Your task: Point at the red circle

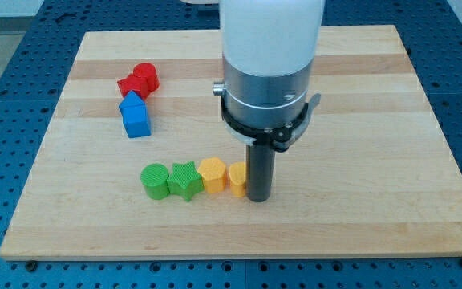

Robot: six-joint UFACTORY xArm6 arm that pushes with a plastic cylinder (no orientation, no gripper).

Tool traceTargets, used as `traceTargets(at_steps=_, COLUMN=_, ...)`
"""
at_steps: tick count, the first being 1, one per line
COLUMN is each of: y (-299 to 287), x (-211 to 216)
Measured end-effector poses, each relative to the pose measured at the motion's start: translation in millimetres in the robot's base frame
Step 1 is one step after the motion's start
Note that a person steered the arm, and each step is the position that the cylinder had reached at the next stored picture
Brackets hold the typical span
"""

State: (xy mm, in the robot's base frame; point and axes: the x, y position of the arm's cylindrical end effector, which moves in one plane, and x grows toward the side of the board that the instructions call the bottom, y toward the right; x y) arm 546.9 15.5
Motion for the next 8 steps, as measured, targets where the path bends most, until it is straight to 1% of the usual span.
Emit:
traceTargets(at_steps=2, y=-14.3, x=-2.2)
traceTargets(at_steps=4, y=-11.2, x=-1.0)
traceTargets(at_steps=5, y=17.2, x=20.1)
traceTargets(at_steps=6, y=64.0, x=5.3)
traceTargets(at_steps=7, y=95.8, x=-46.9)
traceTargets(at_steps=8, y=102.7, x=-66.1)
